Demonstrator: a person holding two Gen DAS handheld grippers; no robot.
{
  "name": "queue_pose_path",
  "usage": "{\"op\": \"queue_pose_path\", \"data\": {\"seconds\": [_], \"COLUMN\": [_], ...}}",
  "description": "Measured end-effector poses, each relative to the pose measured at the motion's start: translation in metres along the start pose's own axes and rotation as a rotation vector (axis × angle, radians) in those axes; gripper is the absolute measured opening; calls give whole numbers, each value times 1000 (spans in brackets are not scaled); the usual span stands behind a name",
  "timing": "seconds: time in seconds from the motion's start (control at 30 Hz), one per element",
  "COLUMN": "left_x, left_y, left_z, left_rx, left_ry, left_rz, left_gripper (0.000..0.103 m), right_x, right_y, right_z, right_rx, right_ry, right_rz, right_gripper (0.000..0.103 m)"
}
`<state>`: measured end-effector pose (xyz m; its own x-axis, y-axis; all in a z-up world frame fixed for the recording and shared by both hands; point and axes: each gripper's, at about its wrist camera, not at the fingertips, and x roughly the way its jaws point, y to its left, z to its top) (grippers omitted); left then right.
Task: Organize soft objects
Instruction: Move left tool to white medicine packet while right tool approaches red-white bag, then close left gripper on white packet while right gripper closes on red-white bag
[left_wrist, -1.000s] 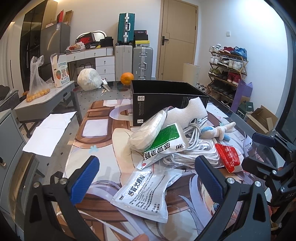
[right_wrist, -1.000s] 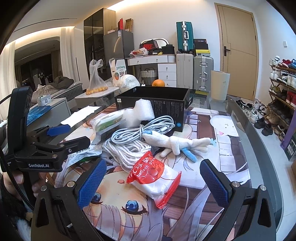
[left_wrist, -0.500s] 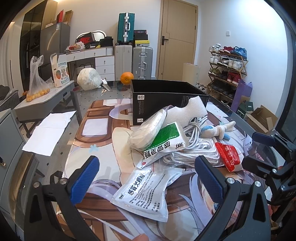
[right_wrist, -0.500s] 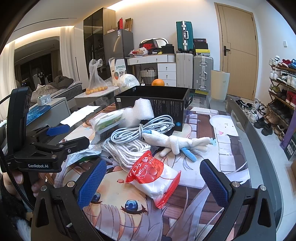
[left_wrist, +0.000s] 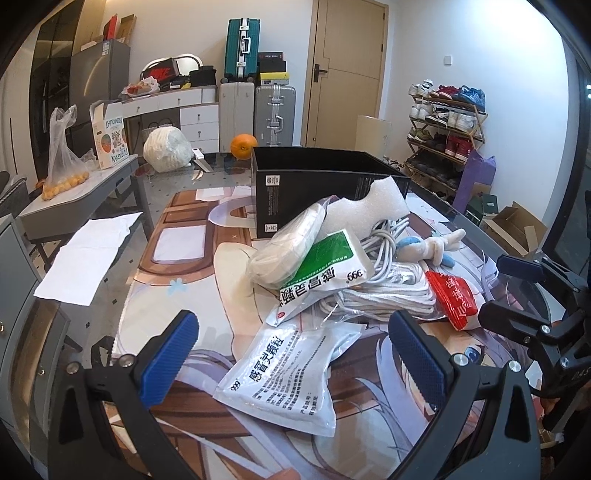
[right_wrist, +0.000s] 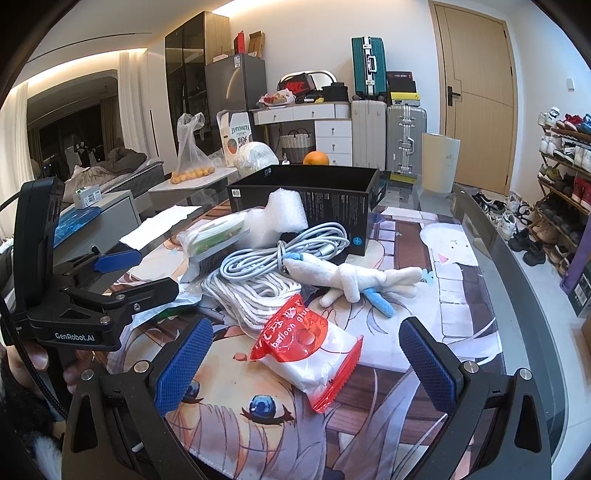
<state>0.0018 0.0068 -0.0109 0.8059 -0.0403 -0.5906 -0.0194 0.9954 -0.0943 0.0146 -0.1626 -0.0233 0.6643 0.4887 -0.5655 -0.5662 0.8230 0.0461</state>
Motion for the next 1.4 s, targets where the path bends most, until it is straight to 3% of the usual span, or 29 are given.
{"op": "queue_pose_path", "data": {"seconds": [0.47, 0.7, 1.1, 1.4], "left_x": [4, 10, 20, 23], "left_y": [7, 10, 13, 6], "left_z": [-1, -4, -4, -2], "left_rx": [7, 20, 38, 86], "left_ry": [24, 82, 162, 184], "left_rz": [-7, 14, -34, -16], "left_gripper": [103, 103, 103, 98], "right_x": [13, 23, 40, 45], "right_y": [-3, -1, -9, -6], "right_z": [1, 2, 2, 5], "right_rx": [-7, -20, 47, 34], "right_ry": [61, 116, 184, 187], "right_rz": [-3, 6, 71, 74], "right_gripper": [102, 102, 102, 88]}}
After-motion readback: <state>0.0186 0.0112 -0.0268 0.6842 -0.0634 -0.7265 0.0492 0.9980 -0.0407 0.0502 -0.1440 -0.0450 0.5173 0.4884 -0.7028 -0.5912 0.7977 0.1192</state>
